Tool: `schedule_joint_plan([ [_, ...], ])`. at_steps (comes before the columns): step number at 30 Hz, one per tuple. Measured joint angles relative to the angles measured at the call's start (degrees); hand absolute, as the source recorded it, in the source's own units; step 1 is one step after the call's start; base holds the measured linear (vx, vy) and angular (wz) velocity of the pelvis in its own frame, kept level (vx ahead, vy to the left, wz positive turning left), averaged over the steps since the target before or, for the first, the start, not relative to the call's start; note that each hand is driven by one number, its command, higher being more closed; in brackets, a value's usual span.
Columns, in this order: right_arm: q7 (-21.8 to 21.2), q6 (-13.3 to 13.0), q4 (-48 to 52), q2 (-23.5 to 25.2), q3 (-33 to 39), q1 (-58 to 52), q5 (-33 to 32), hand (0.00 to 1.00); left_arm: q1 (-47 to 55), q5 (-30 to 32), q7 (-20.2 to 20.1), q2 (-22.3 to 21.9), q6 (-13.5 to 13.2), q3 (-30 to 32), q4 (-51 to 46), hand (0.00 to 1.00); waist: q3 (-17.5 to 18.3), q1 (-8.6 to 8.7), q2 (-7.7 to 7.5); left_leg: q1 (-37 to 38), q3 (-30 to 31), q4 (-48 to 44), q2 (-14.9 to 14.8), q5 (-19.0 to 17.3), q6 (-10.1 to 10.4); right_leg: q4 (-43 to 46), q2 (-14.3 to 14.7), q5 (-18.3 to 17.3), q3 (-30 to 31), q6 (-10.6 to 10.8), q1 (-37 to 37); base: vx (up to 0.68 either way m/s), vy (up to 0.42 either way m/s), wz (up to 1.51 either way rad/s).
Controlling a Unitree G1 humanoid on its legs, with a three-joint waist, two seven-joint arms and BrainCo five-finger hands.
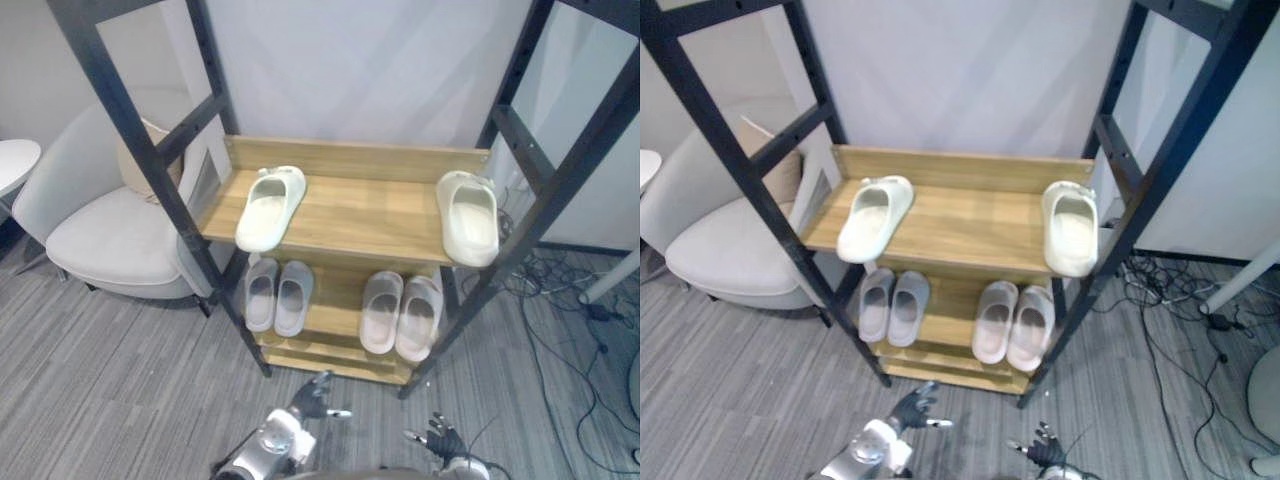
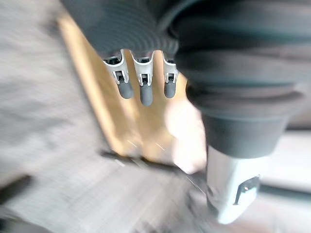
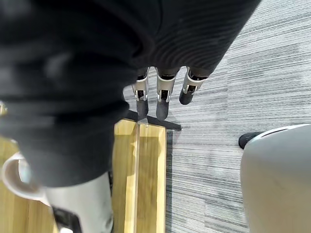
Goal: Organize the slippers on the shoe rack
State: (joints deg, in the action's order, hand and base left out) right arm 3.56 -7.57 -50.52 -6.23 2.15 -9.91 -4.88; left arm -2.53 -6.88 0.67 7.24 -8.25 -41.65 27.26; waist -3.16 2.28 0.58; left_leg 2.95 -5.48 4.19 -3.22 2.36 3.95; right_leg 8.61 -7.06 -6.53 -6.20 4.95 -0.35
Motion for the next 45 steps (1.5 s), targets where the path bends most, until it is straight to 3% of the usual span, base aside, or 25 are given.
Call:
schedule_joint_plan([
  [4,0.9,-0.3,0.1,-0.2,0.0,-0.2,0.2,0.0,-2.9,-1.3,0.1,1.0,-1.7,-1.6,-13.6,0.0,0.4,0.52,0.31,1.2,0.0,1.0,0.0,-0.1,0.1,0.0,0.1,-0.5,0.0,-0.1,0.5,0.05,-0.013,-0.01],
  [6,1.2,-0.3,0.1,-0.6,-0.1,-0.3,0.3,0.0,-6.7,-2.4,0.7,1.1,-4.0,-0.8,-20.2,0.0,0.6,0.53,0.71,1.2,0.0,1.2,0.0,-0.1,0.1,-0.3,0.1,-0.6,-0.1,-0.1,0.5,0.07,-0.008,0.0],
  [9,1.4,-0.3,0.1,-0.7,-0.1,-0.3,0.3,0.0,-9.6,-2.4,1.9,1.1,-4.7,0.8,-23.0,0.0,1.0,0.64,0.89,1.4,0.0,1.6,0.0,-0.1,0.1,-0.8,0.2,-0.6,-0.1,-0.1,0.8,0.07,-0.008,-0.01],
  [16,1.6,-0.2,0.1,-1.0,-0.2,-1.0,0.5,0.0,-17.8,-1.8,9.3,3.1,-5.2,13.0,-25.1,0.0,1.2,1.02,0.34,2.7,-0.2,1.6,0.1,-0.6,-0.1,-1.7,0.2,-0.5,0.0,-0.2,2.5,0.03,-0.002,-0.02],
  [25,1.2,0.4,0.1,-1.3,-0.1,-4.1,0.6,0.0,-26.6,0.7,15.7,10.6,-4.8,25.8,-14.7,0.0,1.7,1.73,-0.52,2.7,-0.6,1.6,0.2,-0.6,-0.1,-2.8,0.2,0.2,0.2,-0.1,2.5,-0.01,0.001,-0.02],
  [27,1.1,0.4,0.1,-1.2,0.0,-5.0,0.6,0.0,-28.6,0.9,16.9,14.1,-4.6,27.9,-12.3,0.0,1.7,1.86,-0.6,2.5,-0.6,1.6,0.3,-0.6,-0.1,-3.1,0.1,0.4,0.3,0.0,2.4,0.0,0.0,0.0],
  [31,0.8,0.4,0.2,-1.1,0.7,-6.0,0.5,0.0,-31.9,2.4,17.7,19.3,-3.5,28.8,-8.5,0.0,1.7,1.89,-0.63,2.3,-0.7,1.6,0.3,-0.6,-0.1,-3.1,0.1,0.4,0.3,0.0,2.3,0.0,0.0,0.0],
  [36,-0.2,0.4,0.3,-0.9,1.7,-6.5,0.5,0.0,-35.0,3.7,17.5,22.2,-2.4,28.7,-4.4,0.0,1.7,1.89,-0.54,2.1,-0.6,1.6,0.3,-0.6,0.0,-3.0,0.1,0.4,0.3,0.0,2.2,0.0,-0.001,0.01],
  [45,-1.3,0.3,2.7,-0.9,1.9,-8.2,0.4,0.0,-42.0,12.6,13.3,25.8,-0.8,25.2,2.0,0.0,1.4,2.0,0.14,1.3,-1.0,1.6,0.3,-0.6,0.0,-2.5,0.1,0.4,0.7,0.0,1.3,0.01,0.0,-0.01],
])
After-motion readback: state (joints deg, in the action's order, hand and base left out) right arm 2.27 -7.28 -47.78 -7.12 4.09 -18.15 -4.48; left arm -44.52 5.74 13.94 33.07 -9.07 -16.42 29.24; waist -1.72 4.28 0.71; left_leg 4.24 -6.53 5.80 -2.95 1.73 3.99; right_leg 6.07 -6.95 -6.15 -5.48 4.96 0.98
